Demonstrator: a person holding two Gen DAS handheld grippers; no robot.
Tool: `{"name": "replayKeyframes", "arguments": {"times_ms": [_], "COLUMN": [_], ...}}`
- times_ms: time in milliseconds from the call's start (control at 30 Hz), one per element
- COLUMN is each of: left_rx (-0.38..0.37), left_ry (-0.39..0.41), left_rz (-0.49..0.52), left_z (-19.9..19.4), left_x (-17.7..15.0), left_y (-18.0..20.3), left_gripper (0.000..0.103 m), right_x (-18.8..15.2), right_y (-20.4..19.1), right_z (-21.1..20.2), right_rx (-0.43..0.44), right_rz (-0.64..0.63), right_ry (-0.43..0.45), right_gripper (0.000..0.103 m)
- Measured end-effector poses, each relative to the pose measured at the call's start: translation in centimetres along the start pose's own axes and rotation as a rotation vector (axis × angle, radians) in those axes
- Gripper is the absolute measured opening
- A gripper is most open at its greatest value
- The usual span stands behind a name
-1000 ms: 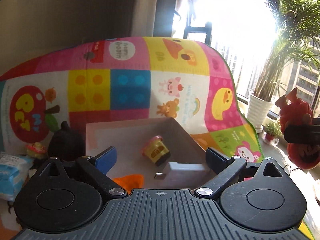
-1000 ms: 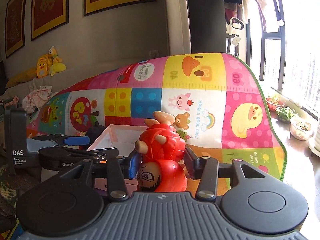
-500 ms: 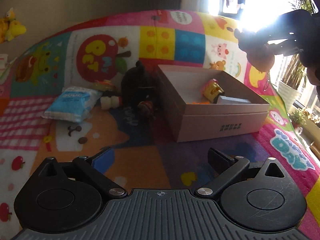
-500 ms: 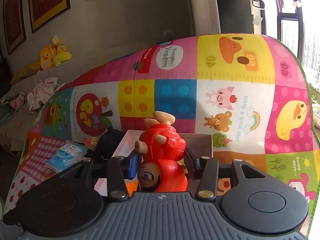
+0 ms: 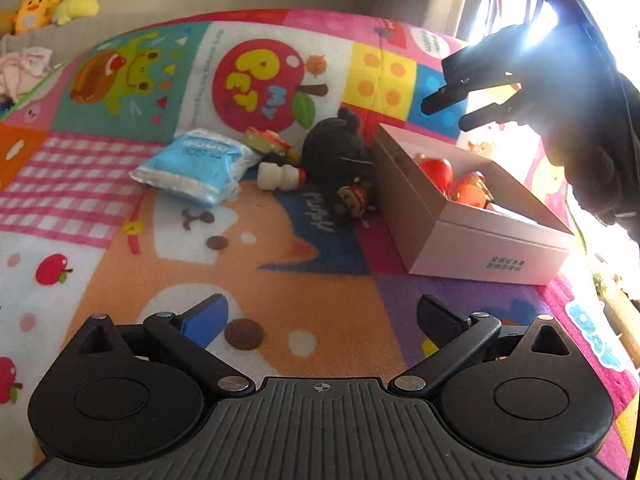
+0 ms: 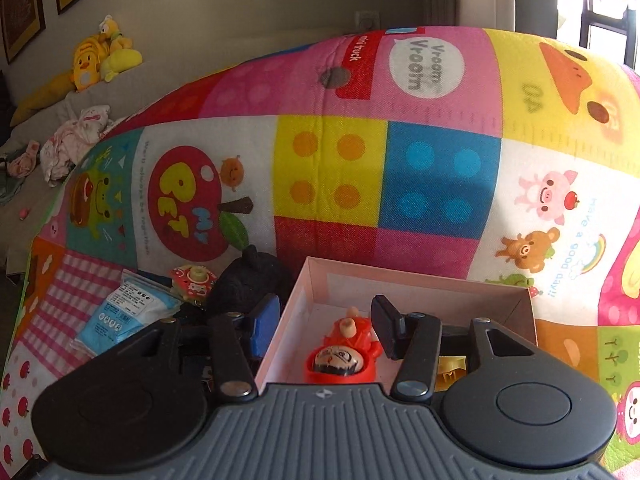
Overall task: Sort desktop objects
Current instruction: 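Carry the pig toy and charger into the pink box, opening both grippers, then move the right gripper toward the small black-haired doll keychain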
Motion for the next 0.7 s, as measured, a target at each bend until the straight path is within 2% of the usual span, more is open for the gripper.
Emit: {"name": "replayKeyframes", "arguments": {"times_ms": [67, 133, 167, 267, 367, 500, 567, 600, 633, 700], "left_rx": [0.018, 0.071, 0.086, 0.083, 0.08, 0.069, 0.058, 0.053, 0.049, 0.047], "left_ry": [0.008, 0.019, 0.02, 0.01, 0.006, 0.005, -0.002, 0.0, 0.002, 0.002], "left_rz": [-0.022, -0.03, -0.036, -0.071, -0.071, -0.079, -0.099, -0.107, -0.109, -0.102], "left_z": [-0.1, -0.2, -0.3, -0.2, -0.1, 0.0, 0.1, 0.1, 0.1, 0.0], "left_x": [0.0, 0.1, 0.0, -0.1, -0.1, -0.2, -0.2, -0.3, -0.3, -0.3], "left_y": [-0.5, -0.9, -1.1, -1.8, -1.7, -1.9, -2.2, -2.3, -2.4, -2.2], "left_gripper": [0.103, 0.103, 0.103, 0.103, 0.103, 0.103, 0.103, 0.103, 0.103, 0.103], "right_x": [0.0, 0.3, 0.4, 1.0, 1.5, 2.2, 2.6, 2.6, 2.4, 1.8], "right_y": [-1.3, -2.7, -3.4, -5.5, -7.9, -10.3, -10.8, -10.8, -10.7, -10.7], "right_z": [0.3, 1.2, 1.8, 4.5, 7.6, 10.8, 12.5, 13.1, 13.8, 13.5], "right_rx": [0.0, 0.003, 0.006, 0.008, -0.054, -0.146, -0.161, -0.167, -0.161, -0.176], "right_rz": [-0.037, -0.053, -0.054, -0.049, -0.11, -0.18, -0.183, -0.177, -0.165, -0.189], "right_ry": [-0.008, -0.025, -0.038, -0.087, -0.078, -0.025, -0.062, -0.09, -0.147, -0.143], "right_gripper": [0.051, 0.052, 0.057, 0.07, 0.07, 0.067, 0.056, 0.054, 0.05, 0.05]}}
Point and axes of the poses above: each gripper's, at about its wrist camera, not at the fingertips, and z roughly the way its jaws point, y to its right, x to its top, the point moved 2 cm from there along z, roughly the way its jaws point, and after that the axes turned 10 degrees about z, right-handed, at the moved point
